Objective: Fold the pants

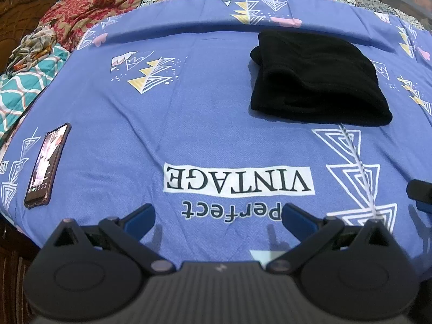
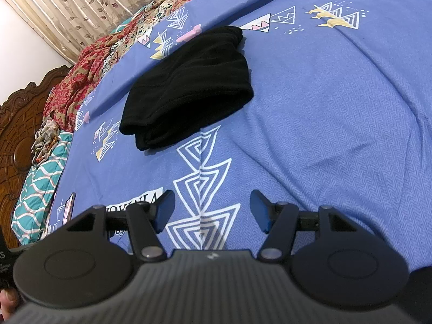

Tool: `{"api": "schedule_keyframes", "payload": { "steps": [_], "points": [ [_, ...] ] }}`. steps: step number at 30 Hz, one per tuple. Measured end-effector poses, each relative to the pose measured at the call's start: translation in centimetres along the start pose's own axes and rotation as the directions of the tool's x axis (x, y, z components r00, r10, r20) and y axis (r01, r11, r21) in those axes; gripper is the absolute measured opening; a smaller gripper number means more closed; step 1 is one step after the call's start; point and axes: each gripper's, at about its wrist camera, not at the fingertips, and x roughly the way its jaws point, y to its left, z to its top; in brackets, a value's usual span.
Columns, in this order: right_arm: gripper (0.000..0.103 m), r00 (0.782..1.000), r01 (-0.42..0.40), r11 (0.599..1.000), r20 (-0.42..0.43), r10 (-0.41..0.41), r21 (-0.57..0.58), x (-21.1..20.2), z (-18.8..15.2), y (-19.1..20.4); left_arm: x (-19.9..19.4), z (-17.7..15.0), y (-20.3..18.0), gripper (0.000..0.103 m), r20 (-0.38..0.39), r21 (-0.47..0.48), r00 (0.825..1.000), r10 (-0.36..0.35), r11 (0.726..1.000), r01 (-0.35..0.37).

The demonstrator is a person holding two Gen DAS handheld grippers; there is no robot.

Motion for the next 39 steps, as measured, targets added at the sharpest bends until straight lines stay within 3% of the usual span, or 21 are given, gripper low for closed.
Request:
{"api": "schedule_keyframes", "payload": {
  "steps": [39],
  "points": [
    [0.064,1.000,-0.001,1.000,0.000,0.001,0.000,0.03,-0.04,0.00,-0.11,0.14,0.30,0.103,0.001,-0.005,1.000,0.000,1.000,0.000]
  ]
}}
